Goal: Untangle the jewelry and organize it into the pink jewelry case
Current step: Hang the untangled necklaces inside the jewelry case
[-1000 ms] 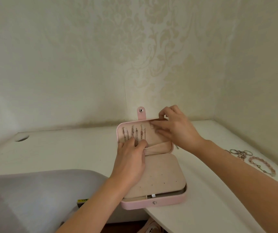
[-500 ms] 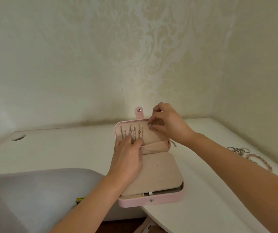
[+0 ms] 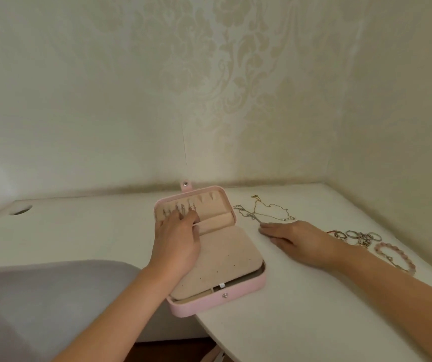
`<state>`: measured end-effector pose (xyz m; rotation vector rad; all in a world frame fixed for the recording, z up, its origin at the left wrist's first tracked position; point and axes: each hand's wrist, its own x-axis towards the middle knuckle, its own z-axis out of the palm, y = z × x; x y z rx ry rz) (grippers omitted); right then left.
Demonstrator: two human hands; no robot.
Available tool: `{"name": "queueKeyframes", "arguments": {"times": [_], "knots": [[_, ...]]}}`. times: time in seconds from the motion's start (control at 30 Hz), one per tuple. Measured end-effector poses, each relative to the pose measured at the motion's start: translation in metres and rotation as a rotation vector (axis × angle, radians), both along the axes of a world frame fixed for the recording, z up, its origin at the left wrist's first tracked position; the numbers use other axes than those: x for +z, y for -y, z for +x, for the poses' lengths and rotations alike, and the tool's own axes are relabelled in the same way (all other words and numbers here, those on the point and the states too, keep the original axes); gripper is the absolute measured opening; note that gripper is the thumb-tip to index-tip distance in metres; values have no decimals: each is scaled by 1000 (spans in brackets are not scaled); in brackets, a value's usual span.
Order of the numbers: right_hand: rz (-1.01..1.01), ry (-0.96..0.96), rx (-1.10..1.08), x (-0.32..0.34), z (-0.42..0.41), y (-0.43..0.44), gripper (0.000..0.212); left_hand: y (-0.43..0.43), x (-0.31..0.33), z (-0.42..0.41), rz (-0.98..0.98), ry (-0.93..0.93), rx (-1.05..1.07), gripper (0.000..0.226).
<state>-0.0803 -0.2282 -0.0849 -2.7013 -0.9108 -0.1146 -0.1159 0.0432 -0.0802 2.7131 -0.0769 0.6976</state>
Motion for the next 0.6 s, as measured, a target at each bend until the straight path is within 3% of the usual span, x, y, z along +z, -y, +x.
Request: {"name": "queueKeyframes", "arguments": {"times": [0.13, 0.33, 0.5, 0.6], "knots": [[66, -64, 13, 7, -14, 12, 31, -2, 1, 3, 8, -31, 17, 18], [304, -463, -77, 44, -25, 14, 10, 1, 3, 0, 36, -20, 28, 20], [390, -259, -350, 49, 34, 21, 17, 2, 2, 0, 31, 8, 19, 19], [366, -258, -458, 42, 72, 11, 20, 2, 1, 1, 29, 19, 16, 20]]}}
